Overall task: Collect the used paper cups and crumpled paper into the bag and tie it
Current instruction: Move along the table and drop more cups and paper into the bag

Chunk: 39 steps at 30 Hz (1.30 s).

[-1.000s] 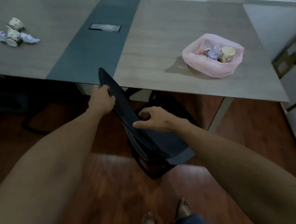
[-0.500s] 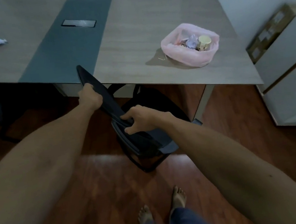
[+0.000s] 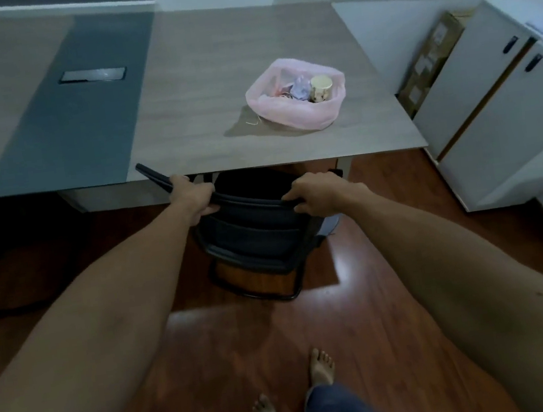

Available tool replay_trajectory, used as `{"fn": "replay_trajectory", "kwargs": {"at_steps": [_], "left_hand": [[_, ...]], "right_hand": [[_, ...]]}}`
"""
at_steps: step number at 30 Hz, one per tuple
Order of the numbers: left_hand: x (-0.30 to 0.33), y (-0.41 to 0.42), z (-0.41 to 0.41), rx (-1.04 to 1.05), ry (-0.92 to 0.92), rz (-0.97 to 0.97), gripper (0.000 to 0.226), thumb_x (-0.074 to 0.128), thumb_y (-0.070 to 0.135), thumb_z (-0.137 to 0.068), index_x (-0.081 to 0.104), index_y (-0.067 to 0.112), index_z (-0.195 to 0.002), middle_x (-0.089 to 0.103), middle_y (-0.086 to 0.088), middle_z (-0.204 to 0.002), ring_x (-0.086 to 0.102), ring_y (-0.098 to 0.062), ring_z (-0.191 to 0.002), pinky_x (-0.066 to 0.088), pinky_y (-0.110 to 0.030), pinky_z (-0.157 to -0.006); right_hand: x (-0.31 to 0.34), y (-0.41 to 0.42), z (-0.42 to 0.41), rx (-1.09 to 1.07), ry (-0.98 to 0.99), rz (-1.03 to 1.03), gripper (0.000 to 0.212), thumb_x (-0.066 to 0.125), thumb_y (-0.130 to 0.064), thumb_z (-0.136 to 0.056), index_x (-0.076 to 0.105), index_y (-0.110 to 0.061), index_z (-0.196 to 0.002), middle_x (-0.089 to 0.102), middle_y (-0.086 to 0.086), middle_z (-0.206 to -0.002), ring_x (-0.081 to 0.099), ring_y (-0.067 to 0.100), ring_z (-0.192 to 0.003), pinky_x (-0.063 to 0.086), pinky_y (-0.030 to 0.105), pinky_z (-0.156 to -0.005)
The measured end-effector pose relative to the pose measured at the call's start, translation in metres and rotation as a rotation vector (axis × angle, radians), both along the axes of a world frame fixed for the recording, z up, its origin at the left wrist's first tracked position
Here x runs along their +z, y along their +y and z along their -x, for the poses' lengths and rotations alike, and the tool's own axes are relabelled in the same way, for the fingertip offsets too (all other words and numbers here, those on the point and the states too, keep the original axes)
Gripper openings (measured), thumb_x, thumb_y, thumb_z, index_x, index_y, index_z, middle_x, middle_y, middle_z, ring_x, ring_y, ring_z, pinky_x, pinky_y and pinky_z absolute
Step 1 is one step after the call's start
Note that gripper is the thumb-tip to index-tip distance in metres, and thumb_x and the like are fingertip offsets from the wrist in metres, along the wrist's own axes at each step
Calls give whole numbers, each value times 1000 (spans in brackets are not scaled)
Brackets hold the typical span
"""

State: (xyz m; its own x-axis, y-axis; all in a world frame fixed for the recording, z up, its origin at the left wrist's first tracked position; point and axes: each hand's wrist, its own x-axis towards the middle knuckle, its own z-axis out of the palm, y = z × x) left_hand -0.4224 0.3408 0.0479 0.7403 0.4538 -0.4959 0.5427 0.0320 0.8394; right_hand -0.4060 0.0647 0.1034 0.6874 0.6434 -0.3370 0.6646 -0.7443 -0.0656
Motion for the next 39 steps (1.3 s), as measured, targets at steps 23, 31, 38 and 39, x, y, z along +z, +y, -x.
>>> {"fn": "replay_trajectory", "kwargs": {"at_steps": [23, 31, 38, 39], "left_hand": [[-19, -69, -108, 26, 11, 74, 40, 60, -9, -90, 57, -6, -129, 56, -18, -137, 68, -25, -83, 63, -32, -64], [-4, -82, -100, -60, 70, -15, 38, 56, 1, -98, 54, -5, -135, 66, -14, -115, 73, -31, -104, 64, -34, -76], [33, -73, -86, -245, -64, -365, 32, 57, 19, -101, 55, 3, -129, 73, -19, -82, 74, -25, -65, 62, -34, -58], [40, -71, -88, -258, -112, -377, 30, 59, 21, -99, 57, 6, -125, 72, -19, -88, 73, -24, -63, 60, -32, -55]], "right_hand": [[-39, -104, -124, -319, -262, 30, 20, 60, 8, -85, 60, -3, -102, 63, 21, -106, 64, 40, -97, 50, 45, -73], [-40, -111, -128, -309, -228, 23, 21, 63, 7, -81, 57, -9, -92, 63, 19, -102, 64, 40, -94, 54, 45, -74], [-6, -90, -116, -485, -183, -12, 34, 52, -13, -90, 62, -11, -122, 63, 15, -121, 61, 35, -106, 49, 43, -85], [-2, -85, -115, -521, -183, -63, 38, 50, -15, -91, 60, -11, -128, 61, 14, -127, 60, 35, -110, 49, 44, -89]]}}
